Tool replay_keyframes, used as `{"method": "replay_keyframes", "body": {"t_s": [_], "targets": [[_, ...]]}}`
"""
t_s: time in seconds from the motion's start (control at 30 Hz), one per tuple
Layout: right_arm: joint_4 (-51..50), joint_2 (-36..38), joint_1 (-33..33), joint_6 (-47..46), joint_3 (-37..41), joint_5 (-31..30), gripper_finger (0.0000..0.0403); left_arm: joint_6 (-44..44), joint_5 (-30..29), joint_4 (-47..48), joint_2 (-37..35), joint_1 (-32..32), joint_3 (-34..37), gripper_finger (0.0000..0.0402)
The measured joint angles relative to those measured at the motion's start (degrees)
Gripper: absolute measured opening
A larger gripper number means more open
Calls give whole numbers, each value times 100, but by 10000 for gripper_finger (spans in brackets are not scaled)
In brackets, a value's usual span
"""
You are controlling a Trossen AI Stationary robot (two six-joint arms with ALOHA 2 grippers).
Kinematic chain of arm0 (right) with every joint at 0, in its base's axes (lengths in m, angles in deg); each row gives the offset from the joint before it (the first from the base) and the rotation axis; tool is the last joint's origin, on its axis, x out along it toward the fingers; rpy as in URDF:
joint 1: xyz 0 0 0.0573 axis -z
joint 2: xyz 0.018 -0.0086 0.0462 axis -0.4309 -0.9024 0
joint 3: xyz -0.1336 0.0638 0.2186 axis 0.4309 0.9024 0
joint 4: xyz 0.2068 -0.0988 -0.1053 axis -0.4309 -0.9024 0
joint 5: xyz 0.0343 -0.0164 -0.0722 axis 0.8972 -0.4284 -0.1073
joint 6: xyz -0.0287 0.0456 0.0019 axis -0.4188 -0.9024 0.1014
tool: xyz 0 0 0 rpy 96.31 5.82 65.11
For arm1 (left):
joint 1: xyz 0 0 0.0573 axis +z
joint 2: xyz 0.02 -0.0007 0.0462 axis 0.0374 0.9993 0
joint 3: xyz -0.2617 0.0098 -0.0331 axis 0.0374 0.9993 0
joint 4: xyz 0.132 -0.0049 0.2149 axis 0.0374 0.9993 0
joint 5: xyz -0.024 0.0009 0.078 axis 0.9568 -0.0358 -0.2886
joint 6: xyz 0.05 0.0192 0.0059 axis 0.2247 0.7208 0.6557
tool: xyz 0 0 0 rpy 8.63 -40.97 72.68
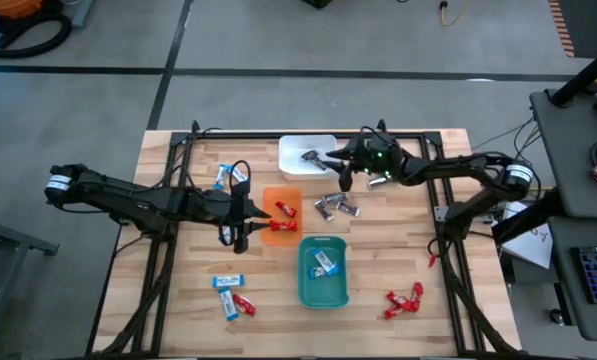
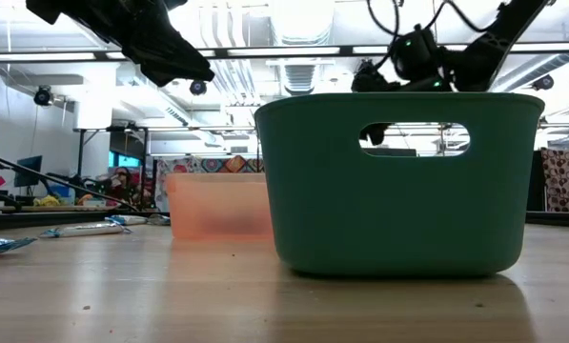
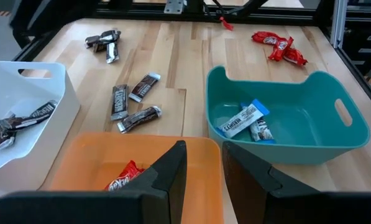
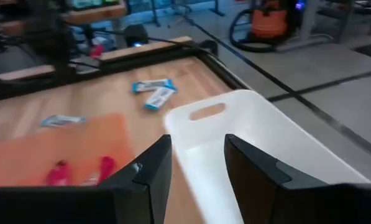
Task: Sort candy
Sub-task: Put the brown chocolate bar into the white bin
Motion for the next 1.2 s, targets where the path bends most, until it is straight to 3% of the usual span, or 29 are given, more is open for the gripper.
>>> {"method": "replay_keyframes", "body": {"t_s": [0.17, 0.53, 0.93, 1.2], "targets": [[81, 525, -203, 14, 541, 13, 129, -13, 0, -17, 0, 0, 1, 87], [93, 1571, -1006, 130, 2047, -640, 120, -13, 2, -197, 120, 0, 0, 87], [62, 1700, -1522, 123, 2925, -1283, 123, -13, 7, -402, 299, 0, 0, 87], [-173, 1667, -1532, 121, 2985, -1587, 174, -13, 6, -499, 299, 3, 0, 87]]}}
